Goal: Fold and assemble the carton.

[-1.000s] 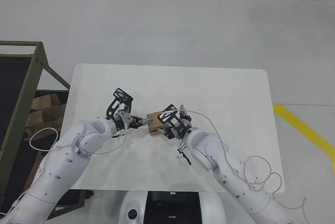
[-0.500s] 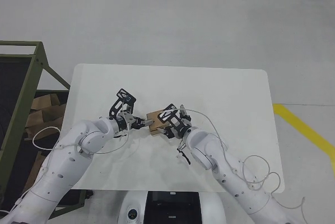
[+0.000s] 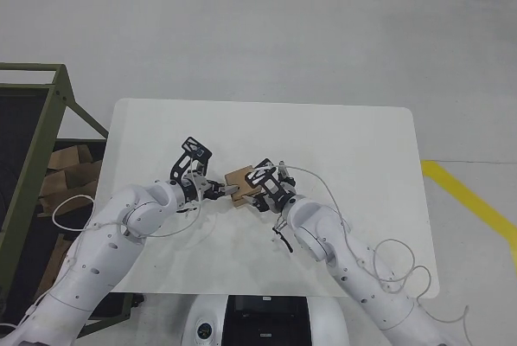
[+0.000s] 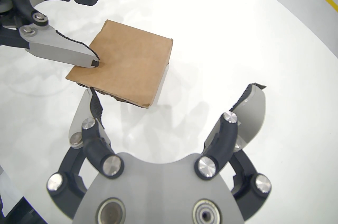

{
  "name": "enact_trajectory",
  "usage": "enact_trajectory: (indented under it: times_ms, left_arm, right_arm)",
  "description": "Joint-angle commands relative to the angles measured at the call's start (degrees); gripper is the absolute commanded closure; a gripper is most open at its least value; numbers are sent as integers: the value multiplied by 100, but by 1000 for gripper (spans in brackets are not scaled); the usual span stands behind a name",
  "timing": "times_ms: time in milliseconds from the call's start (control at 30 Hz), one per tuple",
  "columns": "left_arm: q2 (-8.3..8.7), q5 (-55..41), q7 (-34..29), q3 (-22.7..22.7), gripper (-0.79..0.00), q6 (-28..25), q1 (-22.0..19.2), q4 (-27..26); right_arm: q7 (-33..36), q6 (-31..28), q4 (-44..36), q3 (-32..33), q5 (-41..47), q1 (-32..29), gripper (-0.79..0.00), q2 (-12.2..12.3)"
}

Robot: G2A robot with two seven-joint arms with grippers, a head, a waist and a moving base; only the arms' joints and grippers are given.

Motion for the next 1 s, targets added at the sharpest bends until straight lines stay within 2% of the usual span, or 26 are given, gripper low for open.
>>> enact_trajectory:
  times_ms: [0, 500, 767, 967]
  left_arm:
    - [-6, 5, -8, 0, -785, -6, -6, 3]
    - [-39, 47, -39, -34, -785, -31, 9, 10]
    - [-37, 34, -29, -152, -785, -50, 90, 6]
    - [-40, 48, -26, -209, -785, -44, 141, -28]
  right_arm:
    - [-2, -21, 12, 1, -3, -8, -785, -6]
    - [-10, -46, -35, 41, -77, -53, -785, -51]
    - [-196, -94, -427, 577, 158, -404, -785, 40]
    - [-276, 75, -414, 636, 203, -511, -785, 32]
